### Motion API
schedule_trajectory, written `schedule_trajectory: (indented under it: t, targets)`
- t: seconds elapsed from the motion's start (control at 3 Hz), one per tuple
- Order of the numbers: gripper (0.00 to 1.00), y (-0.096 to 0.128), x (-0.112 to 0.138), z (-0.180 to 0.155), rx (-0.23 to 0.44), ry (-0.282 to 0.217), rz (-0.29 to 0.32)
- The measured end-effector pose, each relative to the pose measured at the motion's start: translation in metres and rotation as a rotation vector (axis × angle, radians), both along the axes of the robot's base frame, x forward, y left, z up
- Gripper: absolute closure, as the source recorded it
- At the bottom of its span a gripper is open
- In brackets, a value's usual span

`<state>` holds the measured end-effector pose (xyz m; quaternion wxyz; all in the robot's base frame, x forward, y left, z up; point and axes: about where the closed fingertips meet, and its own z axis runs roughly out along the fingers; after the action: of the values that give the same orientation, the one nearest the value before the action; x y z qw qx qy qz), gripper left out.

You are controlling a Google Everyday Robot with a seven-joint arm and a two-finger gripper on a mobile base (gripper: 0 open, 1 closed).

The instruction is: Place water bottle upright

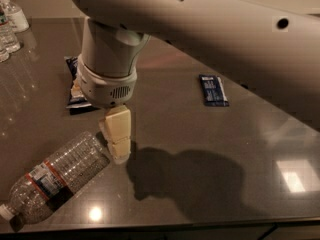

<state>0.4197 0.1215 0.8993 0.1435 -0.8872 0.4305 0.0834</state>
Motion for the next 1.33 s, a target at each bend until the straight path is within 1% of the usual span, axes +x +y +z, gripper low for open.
schedule_trajectory:
  t: [0.33,0.67,1.0,1.33]
  targets:
    - [0.00,-0.002,-0.001,-0.002,-0.006,0.028,-0.018]
    - [0.00,0.009,0.001,-0.013,-0.055,0.066,-0.008]
    - [0.00,0.028,0.002,-0.028,-0.117,0.085,0.030]
    - [0.00,0.051,0.000,-0.041,-0.153,0.086,0.087]
